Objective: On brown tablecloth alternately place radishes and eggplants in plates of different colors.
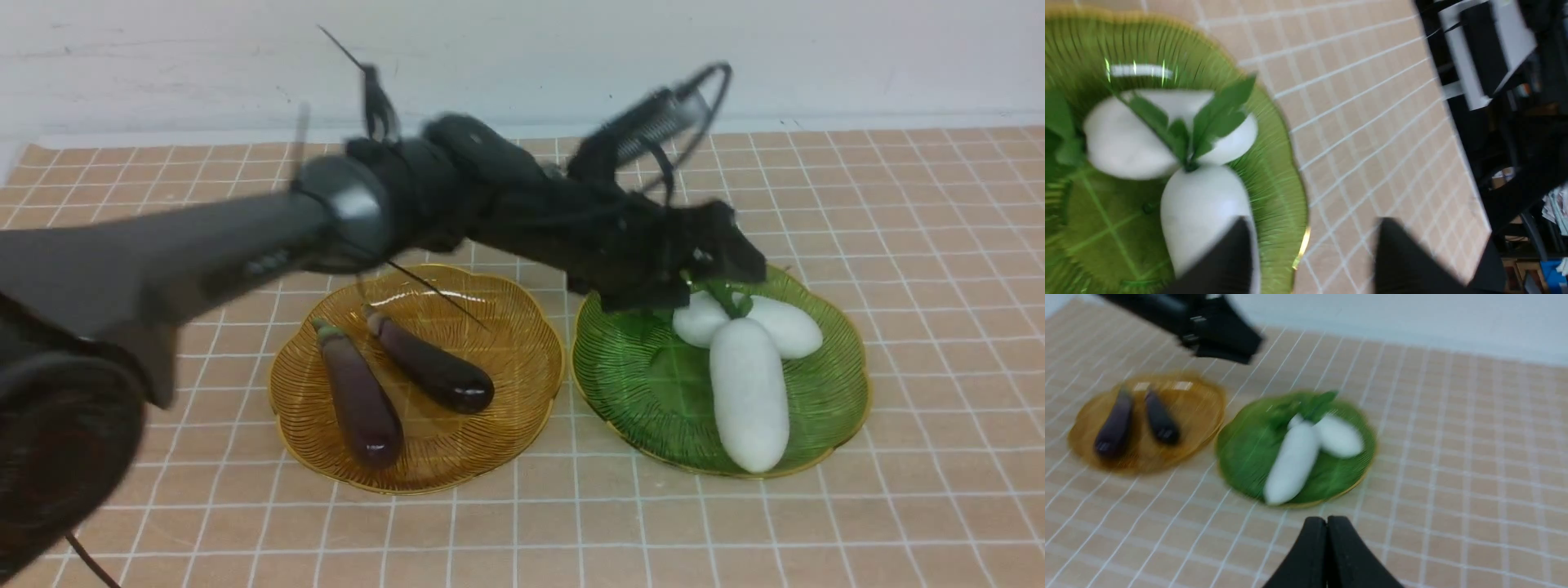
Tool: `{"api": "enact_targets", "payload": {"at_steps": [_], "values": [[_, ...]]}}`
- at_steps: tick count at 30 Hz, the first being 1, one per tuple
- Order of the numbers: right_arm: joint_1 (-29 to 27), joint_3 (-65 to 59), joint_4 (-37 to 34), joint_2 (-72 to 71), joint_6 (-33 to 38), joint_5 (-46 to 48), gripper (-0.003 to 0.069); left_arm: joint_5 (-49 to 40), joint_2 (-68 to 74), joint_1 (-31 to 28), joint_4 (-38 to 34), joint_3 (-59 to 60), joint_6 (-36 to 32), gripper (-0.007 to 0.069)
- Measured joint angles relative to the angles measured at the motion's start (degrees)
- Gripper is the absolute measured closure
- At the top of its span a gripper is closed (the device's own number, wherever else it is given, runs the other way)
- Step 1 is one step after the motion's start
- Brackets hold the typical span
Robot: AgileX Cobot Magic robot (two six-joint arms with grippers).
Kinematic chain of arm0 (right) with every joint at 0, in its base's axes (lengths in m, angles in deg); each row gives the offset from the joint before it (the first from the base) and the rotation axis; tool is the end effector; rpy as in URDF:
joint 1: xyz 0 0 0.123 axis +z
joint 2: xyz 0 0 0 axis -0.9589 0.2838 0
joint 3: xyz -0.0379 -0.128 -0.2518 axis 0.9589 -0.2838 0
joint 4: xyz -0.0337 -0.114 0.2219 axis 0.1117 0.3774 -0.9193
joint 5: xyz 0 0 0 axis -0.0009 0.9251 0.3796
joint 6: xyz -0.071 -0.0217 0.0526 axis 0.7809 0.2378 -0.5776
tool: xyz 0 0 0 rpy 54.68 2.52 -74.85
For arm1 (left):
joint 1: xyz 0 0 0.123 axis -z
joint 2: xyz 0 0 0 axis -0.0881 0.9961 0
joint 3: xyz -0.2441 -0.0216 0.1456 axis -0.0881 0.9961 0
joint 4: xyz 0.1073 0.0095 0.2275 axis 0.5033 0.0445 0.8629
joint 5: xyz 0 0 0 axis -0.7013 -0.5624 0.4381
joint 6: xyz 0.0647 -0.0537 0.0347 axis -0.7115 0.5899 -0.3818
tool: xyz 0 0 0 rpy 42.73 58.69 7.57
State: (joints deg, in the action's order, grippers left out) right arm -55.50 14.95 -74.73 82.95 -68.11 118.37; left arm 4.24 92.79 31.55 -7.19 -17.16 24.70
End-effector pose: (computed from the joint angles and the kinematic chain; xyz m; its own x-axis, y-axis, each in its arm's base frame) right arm -0.0237 -0.0078 0.3748 -0.4645 -0.1009 -0.8798 -0.2874 0.9569 0.0420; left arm 0.3857 -0.2579 0.2713 -0.8903 -0.0293 -0.4544 0.3733 0.5247 -0.7651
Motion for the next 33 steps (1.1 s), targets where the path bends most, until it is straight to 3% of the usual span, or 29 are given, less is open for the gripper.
{"api": "enact_targets", "payload": {"at_steps": [3,5,8,16,21,33], "values": [[0.00,-1.84,3.34,-5.40,-2.31,-0.12,0.0674,-2.67,-3.97,-2.29,2.05,-0.12,-0.02,0.0461],[0.00,-5.15,5.10,-9.54,-4.21,-2.15,0.0674,-3.73,-6.00,-3.12,3.80,-0.12,-0.13,0.0555],[0.00,-12.18,5.93,-13.67,-6.24,-10.65,0.0674,-4.80,-8.17,-3.67,5.85,-0.12,-0.21,0.0611],[0.00,-29.53,4.89,-13.75,-6.84,-44.38,0.0674,-7.18,-9.39,-3.74,7.73,-0.12,-0.21,0.0628],[0.00,-34.19,4.85,-13.75,-6.84,-56.83,0.0674,-9.00,-9.39,-3.74,7.92,-0.12,-0.21,0.0628],[0.00,-38.57,4.85,-13.75,-6.84,-60.63,0.0674,-9.88,-9.39,-3.74,8.10,-0.12,-3.35,0.0628]]}}
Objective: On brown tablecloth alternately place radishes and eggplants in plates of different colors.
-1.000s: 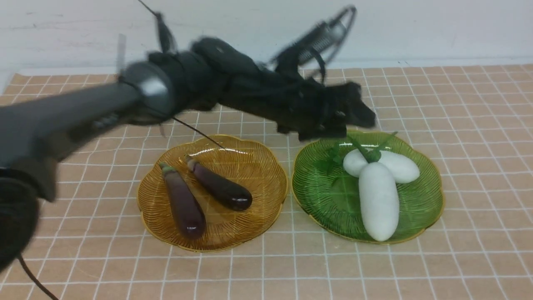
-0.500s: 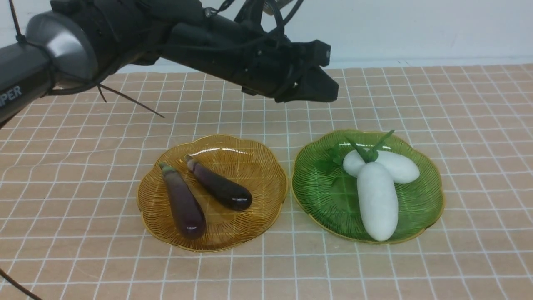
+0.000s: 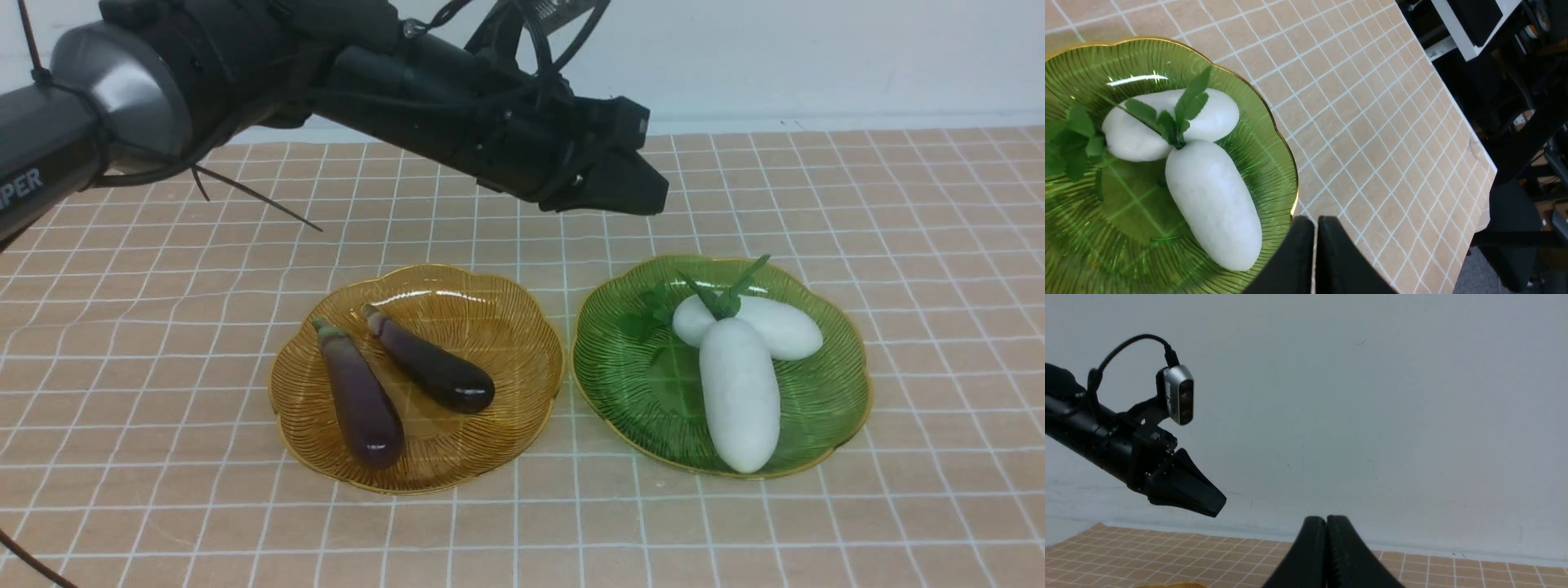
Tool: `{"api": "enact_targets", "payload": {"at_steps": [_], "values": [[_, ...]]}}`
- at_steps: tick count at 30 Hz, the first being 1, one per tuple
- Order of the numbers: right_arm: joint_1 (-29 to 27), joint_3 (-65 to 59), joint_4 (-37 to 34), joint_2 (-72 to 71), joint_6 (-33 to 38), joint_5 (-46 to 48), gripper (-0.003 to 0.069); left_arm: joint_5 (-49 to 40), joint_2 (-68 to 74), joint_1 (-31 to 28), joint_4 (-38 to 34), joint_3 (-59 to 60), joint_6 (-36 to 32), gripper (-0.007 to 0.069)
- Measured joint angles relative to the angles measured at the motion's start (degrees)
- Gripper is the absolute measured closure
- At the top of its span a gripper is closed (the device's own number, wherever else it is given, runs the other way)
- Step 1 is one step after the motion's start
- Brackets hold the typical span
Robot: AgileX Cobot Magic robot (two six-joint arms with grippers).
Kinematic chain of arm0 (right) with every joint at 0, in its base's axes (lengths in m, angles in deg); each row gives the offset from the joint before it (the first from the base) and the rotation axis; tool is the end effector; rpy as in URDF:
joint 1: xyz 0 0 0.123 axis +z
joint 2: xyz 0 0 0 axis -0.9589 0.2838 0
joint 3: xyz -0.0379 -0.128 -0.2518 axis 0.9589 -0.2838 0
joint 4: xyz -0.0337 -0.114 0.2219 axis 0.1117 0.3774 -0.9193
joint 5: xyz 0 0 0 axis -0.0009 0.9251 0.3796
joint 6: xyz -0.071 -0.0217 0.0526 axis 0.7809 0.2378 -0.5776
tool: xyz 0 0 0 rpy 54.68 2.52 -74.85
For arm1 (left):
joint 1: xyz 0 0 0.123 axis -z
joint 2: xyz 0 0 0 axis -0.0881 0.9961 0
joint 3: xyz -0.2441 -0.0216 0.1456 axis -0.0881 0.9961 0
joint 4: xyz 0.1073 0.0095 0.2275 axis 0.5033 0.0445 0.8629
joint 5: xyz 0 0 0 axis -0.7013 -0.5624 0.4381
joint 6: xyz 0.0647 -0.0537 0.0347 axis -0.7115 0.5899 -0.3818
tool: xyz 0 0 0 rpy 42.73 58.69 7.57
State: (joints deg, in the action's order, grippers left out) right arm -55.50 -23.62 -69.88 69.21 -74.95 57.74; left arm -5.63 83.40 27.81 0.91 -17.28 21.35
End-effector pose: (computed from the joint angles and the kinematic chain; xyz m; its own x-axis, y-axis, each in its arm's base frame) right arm 0.0337 0.0091 0.2781 0.1004 0.1215 -0.9875 -0.3011 0.9497 0.0862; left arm 0.3597 -0.2196 0.3332 -0.7909 0.1296 -0.5981 0.5699 0.5119 -0.6428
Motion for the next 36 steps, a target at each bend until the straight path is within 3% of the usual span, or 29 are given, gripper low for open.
{"api": "enact_targets", "payload": {"at_steps": [5,11,16,19,25,32,36], "values": [[0.00,-1.47,-0.13,0.00,0.00,1.10,0.0674,-0.44,0.00,0.00,0.30,0.00,-2.41,0.0628],[-0.24,-8.29,-2.22,0.00,0.00,2.84,0.0674,-0.81,0.00,0.00,5.58,0.00,-4.44,0.0628],[-4.76,-13.02,-3.19,0.00,-0.04,8.91,0.0674,-2.75,-0.17,0.00,10.92,0.00,-3.81,0.0628],[-9.72,-14.81,-3.19,0.00,-0.13,13.30,0.0674,-4.84,-0.85,-0.05,14.99,0.00,-2.26,0.0628],[-15.79,-15.81,-3.14,0.00,-0.18,11.75,0.0674,-12.76,-5.44,-0.59,29.24,0.00,3.04,0.0628],[-16.56,-15.97,-1.19,0.00,-0.18,10.86,0.0674,-16.22,-15.29,-0.66,42.27,1.02,10.64,0.0628],[-16.56,-15.97,-1.02,0.00,-0.18,10.82,0.0674,-16.23,-25.82,-0.66,48.83,9.11,15.30,0.0628]]}}
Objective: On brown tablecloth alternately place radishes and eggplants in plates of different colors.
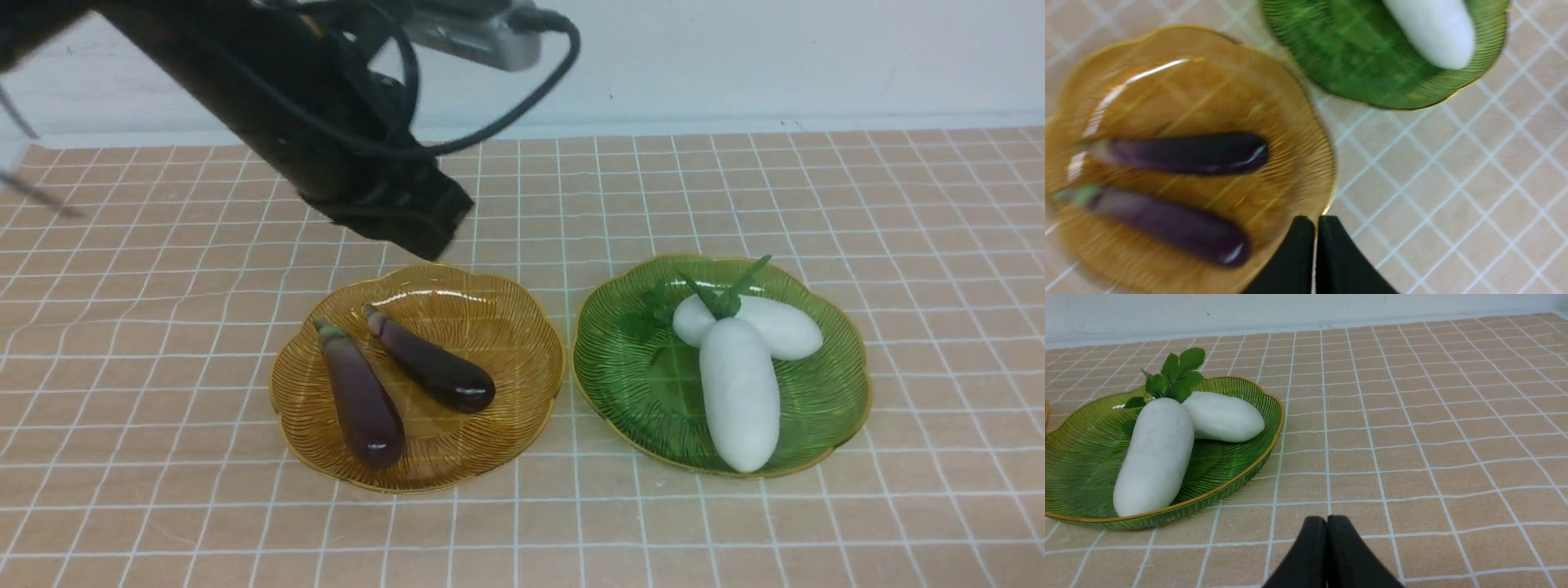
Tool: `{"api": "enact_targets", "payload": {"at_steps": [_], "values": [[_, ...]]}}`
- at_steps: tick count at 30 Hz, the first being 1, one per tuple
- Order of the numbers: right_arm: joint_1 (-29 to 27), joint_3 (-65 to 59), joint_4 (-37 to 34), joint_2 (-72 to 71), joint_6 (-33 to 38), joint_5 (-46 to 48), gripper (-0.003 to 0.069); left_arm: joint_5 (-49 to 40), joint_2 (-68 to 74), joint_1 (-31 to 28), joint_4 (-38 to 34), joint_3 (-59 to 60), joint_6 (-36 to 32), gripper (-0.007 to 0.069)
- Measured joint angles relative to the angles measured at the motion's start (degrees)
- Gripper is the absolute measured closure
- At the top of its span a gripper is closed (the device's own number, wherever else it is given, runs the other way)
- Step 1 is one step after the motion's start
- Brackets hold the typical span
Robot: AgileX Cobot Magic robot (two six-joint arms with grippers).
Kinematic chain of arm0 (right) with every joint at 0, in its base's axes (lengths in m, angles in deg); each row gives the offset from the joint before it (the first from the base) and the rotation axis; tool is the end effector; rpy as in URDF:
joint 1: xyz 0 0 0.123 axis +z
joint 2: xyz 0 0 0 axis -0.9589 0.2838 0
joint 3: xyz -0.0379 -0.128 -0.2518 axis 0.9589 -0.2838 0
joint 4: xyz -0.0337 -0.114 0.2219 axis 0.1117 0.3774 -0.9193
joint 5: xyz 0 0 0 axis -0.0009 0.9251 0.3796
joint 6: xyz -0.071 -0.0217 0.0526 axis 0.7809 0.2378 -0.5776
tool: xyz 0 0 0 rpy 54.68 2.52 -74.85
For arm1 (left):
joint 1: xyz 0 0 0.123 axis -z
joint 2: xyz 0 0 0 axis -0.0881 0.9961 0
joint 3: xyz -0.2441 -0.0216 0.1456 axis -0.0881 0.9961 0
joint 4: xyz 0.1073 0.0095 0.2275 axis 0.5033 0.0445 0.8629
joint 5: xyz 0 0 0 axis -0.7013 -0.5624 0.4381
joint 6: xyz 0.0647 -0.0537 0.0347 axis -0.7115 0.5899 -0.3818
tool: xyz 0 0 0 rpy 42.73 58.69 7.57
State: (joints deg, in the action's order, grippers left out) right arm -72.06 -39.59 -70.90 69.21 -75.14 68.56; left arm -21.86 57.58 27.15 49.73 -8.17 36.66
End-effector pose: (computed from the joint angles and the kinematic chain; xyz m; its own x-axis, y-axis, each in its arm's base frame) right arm 0.0515 -0.0012 0.1695 -0.3269 0.1007 -0.9397 0.0357 0.9949 0.0942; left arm 0.2529 -0.1194 0.3966 -0.7059 0.4814 -0.5196 0.5888 0.8066 -0.0527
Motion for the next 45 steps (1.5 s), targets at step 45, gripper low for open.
{"api": "enact_targets", "payload": {"at_steps": [45], "values": [[0.00,-0.06,0.05,0.00,-0.01,0.00,0.0674,42.73,-45.29,-1.33,-6.77,62.92,2.59,0.0628]]}}
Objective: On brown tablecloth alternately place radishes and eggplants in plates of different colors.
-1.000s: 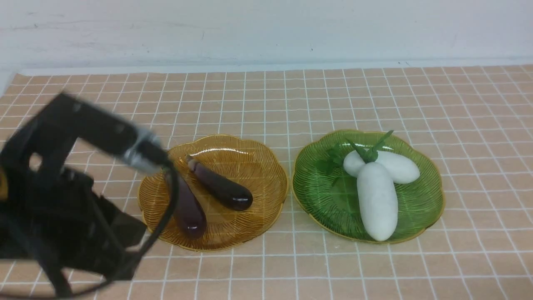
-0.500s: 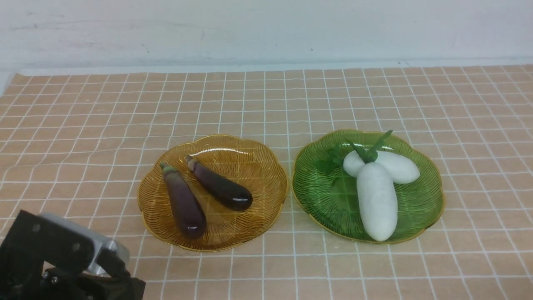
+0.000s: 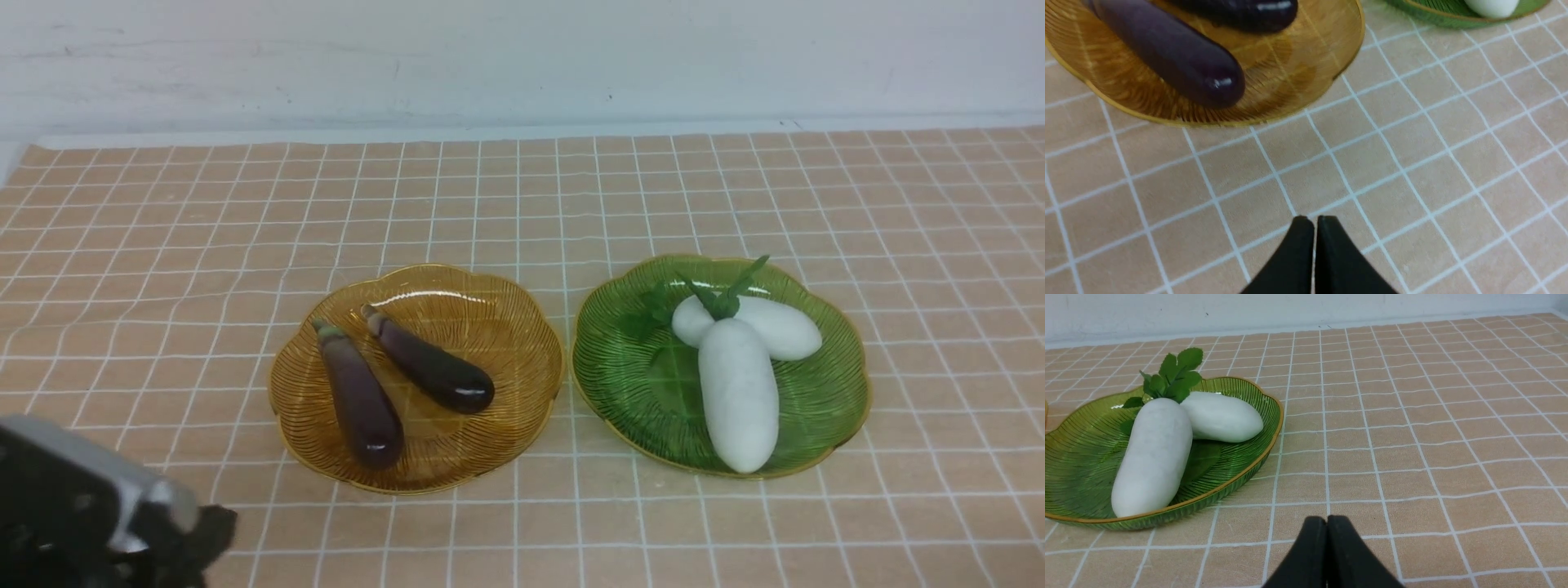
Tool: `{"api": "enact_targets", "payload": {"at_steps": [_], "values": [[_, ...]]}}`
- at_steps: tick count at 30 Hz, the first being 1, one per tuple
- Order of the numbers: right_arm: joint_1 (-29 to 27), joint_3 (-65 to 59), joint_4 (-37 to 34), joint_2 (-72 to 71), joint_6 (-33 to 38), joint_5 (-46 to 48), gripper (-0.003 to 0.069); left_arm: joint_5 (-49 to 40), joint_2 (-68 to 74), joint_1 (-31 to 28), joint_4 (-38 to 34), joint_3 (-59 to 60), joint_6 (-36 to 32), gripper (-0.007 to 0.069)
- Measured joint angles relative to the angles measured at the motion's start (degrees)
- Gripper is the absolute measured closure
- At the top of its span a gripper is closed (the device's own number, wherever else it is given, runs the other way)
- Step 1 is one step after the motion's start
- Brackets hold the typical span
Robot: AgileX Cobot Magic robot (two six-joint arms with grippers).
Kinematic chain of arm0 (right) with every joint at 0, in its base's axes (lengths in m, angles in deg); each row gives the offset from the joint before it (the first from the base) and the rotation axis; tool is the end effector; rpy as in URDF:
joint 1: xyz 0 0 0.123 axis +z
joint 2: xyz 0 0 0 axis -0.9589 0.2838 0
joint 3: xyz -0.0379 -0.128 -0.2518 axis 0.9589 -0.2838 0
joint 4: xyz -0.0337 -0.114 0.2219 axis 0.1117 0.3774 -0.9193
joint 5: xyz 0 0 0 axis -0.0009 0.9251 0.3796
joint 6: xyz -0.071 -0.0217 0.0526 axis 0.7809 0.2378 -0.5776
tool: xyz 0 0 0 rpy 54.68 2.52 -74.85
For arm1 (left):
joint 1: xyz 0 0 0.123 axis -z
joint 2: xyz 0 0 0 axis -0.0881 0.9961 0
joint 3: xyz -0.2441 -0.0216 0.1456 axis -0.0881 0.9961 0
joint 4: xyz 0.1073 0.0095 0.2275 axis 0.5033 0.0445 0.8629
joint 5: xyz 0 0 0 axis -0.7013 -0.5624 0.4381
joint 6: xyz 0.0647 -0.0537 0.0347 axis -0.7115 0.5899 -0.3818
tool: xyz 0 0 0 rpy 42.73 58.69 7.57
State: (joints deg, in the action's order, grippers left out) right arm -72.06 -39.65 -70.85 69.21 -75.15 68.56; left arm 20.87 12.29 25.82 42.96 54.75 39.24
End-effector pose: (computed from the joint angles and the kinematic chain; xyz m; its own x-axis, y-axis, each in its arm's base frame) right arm 0.0515 -0.0012 0.1691 -0.3278 0.1000 -0.9394 0.0360 0.9950 0.0934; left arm 0.1056 -0.0534 0.2565 -0.5528 0.1395 -0.8215 0.4218 0.8971 -0.1315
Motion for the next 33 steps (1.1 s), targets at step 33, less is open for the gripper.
{"api": "enact_targets", "payload": {"at_steps": [33], "values": [[0.00,0.00,0.00,0.00,-0.05,-0.02,0.0674,5.92,-35.94,-16.77,11.62,24.40,7.74,0.0628]]}}
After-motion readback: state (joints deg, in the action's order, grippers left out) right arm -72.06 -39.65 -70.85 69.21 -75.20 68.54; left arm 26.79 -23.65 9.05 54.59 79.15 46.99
